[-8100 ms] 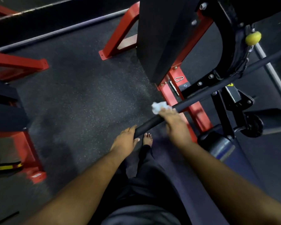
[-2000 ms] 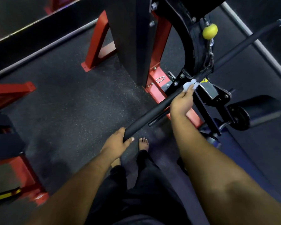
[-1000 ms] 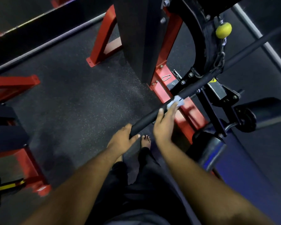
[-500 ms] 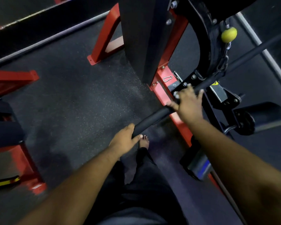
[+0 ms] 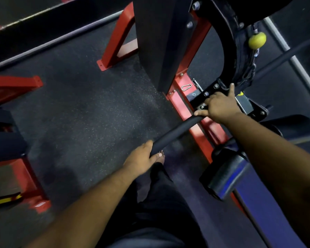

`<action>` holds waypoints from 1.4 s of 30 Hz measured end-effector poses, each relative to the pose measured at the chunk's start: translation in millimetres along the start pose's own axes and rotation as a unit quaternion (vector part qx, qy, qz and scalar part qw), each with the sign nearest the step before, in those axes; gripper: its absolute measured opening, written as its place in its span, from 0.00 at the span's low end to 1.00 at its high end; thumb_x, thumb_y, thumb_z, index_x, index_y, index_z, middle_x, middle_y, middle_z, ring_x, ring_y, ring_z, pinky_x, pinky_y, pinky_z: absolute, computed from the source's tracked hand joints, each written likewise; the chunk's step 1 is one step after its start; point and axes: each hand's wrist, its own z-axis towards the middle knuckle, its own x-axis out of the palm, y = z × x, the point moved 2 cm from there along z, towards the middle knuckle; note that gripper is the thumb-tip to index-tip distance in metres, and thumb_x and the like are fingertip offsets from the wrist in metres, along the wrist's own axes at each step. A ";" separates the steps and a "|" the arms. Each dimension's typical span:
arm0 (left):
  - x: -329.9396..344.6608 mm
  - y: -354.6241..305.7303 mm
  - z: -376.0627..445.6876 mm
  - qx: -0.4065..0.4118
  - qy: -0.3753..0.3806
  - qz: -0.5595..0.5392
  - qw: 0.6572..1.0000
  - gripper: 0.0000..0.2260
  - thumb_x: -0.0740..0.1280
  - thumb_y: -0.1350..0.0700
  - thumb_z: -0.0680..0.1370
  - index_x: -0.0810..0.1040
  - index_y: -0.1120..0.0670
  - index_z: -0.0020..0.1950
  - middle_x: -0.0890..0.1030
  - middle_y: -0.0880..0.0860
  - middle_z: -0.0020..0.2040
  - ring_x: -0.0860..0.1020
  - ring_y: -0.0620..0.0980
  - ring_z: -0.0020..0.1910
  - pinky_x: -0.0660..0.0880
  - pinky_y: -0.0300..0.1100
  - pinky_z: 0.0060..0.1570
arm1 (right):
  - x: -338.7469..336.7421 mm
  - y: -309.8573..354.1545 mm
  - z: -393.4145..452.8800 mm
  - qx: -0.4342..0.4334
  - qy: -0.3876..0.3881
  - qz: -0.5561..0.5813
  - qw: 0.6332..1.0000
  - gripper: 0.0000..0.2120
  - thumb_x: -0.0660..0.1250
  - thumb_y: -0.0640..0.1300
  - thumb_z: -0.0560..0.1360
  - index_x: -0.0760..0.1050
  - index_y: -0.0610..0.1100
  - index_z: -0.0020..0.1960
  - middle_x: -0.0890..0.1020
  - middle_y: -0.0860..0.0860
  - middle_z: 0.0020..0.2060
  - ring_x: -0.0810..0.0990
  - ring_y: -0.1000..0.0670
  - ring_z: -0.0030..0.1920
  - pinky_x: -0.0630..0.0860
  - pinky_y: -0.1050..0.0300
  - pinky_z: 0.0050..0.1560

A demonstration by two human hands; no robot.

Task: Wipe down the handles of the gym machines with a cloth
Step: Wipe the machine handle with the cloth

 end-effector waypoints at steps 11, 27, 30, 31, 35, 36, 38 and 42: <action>-11.1 3.0 5.4 0.011 -0.005 -0.002 1.000 0.14 0.66 0.42 0.82 0.69 0.50 0.58 0.75 0.48 0.50 0.78 0.52 0.50 0.74 0.47 0.47 | 8.9 119.1 -38.6 -0.207 -0.062 0.098 0.972 0.44 0.49 0.81 0.70 0.73 0.50 0.70 0.76 0.51 0.62 0.71 0.47 0.70 0.45 0.25 0.75; -13.8 8.7 8.7 0.016 -0.010 -0.005 1.000 0.16 0.67 0.43 0.81 0.71 0.53 0.58 0.79 0.52 0.52 0.79 0.52 0.50 0.76 0.49 0.48 | 30.4 193.2 -65.6 0.251 -0.244 0.642 0.682 0.32 0.57 0.45 0.85 0.46 0.35 0.82 0.45 0.40 0.82 0.43 0.47 0.82 0.45 0.57 0.81; -13.4 8.1 9.4 0.014 -0.010 -0.010 1.000 0.14 0.67 0.45 0.81 0.71 0.54 0.58 0.79 0.53 0.53 0.79 0.54 0.50 0.75 0.49 0.48 | 16.5 222.4 -64.9 0.283 -0.218 0.720 0.595 0.34 0.59 0.45 0.85 0.43 0.36 0.82 0.45 0.42 0.82 0.43 0.48 0.82 0.42 0.63 0.78; -13.0 7.8 9.3 0.013 -0.012 -0.010 1.000 0.14 0.67 0.45 0.82 0.70 0.54 0.57 0.79 0.53 0.52 0.78 0.54 0.50 0.75 0.49 0.48 | 11.2 216.1 -57.6 0.298 -0.223 0.736 0.566 0.35 0.60 0.45 0.85 0.43 0.35 0.82 0.44 0.42 0.82 0.43 0.48 0.82 0.41 0.64 0.78; -12.2 6.1 6.7 0.023 -0.026 -0.001 0.999 0.13 0.67 0.46 0.82 0.68 0.52 0.54 0.78 0.53 0.48 0.78 0.53 0.47 0.74 0.48 0.44 | 6.4 138.5 -17.0 0.358 -0.276 0.719 0.527 0.34 0.60 0.44 0.85 0.44 0.32 0.81 0.46 0.38 0.82 0.43 0.43 0.82 0.39 0.68 0.73; -12.4 6.2 6.7 0.026 -0.027 -0.002 0.999 0.13 0.67 0.46 0.82 0.68 0.52 0.54 0.78 0.53 0.48 0.78 0.53 0.46 0.74 0.48 0.44 | 6.9 120.5 -9.5 0.362 -0.277 0.711 0.536 0.34 0.60 0.44 0.85 0.44 0.31 0.81 0.46 0.37 0.81 0.43 0.42 0.82 0.39 0.69 0.72; -12.3 7.4 7.4 0.024 -0.025 -0.004 0.999 0.14 0.67 0.45 0.82 0.69 0.53 0.56 0.78 0.54 0.49 0.78 0.53 0.47 0.75 0.48 0.45 | 10.9 106.3 -4.4 0.357 -0.274 0.703 0.551 0.34 0.59 0.44 0.85 0.45 0.31 0.81 0.46 0.36 0.81 0.43 0.41 0.82 0.38 0.72 0.70; -11.5 10.7 10.4 0.021 -0.018 -0.012 1.000 0.15 0.68 0.44 0.81 0.70 0.53 0.59 0.79 0.54 0.51 0.79 0.53 0.49 0.77 0.49 0.48 | 18.0 153.8 -27.3 0.337 -0.286 0.694 0.569 0.31 0.59 0.41 0.85 0.49 0.34 0.81 0.50 0.37 0.81 0.47 0.42 0.82 0.41 0.74 0.73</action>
